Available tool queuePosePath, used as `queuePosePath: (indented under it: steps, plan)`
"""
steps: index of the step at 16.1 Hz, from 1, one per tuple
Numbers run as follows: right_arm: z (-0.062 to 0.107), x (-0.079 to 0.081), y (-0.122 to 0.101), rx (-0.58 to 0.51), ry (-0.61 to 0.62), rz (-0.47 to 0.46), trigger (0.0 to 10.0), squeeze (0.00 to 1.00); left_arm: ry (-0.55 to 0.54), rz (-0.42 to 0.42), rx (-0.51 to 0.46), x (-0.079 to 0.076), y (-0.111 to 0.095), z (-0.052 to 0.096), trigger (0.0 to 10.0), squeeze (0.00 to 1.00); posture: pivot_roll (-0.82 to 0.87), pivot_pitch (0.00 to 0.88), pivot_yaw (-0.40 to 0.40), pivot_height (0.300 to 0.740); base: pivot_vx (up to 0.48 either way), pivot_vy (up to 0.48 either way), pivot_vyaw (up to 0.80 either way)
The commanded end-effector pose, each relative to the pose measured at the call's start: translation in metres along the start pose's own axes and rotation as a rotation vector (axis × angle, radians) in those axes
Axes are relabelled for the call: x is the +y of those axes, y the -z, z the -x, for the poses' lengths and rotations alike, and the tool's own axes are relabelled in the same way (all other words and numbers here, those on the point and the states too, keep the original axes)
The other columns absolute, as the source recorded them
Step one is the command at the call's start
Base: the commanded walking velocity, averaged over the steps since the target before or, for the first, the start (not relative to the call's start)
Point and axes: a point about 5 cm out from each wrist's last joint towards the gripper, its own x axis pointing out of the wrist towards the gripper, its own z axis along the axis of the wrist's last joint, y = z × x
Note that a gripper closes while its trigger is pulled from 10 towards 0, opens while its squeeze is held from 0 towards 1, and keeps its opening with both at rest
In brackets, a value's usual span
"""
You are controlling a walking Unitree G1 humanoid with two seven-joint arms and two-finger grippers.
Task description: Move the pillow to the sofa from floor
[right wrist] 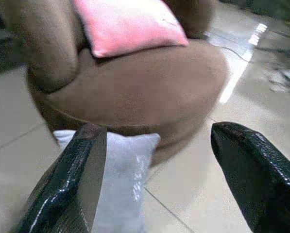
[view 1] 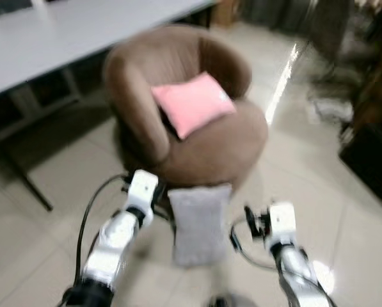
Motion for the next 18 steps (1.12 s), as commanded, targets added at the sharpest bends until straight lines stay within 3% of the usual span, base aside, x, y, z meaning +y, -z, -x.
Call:
queuePosePath:
  steps: [1,3,14,18]
  plan:
    - [-0.006,0.001,-0.006,-0.015,-0.012,0.004,10.0,0.00,-0.004,0.019,0.002,0.003,0.002,0.002,10.0,0.00,0.09,0.045,-0.017,0.740,0.000,0.000,-0.49]
    - [-0.008,0.000,-0.006,-0.006,-0.016,0.002,10.0,0.00,-0.005,-0.004,-0.001,0.003,0.001,0.001,10.0,0.00,0.09,0.049,-0.018,0.740,0.000,0.000,-0.49]
    - [0.005,0.007,0.001,-0.002,-0.024,-0.010,10.0,0.00,0.134,-0.025,0.025,-0.009,0.000,-0.006,10.0,0.00,0.03,0.058,0.020,0.740,0.000,0.480,-0.49]
    - [0.009,0.009,0.005,0.013,-0.026,0.015,10.0,0.00,0.153,-0.108,0.059,-0.011,0.003,-0.009,10.0,0.00,0.02,0.063,0.030,0.731,0.127,0.204,-0.48]
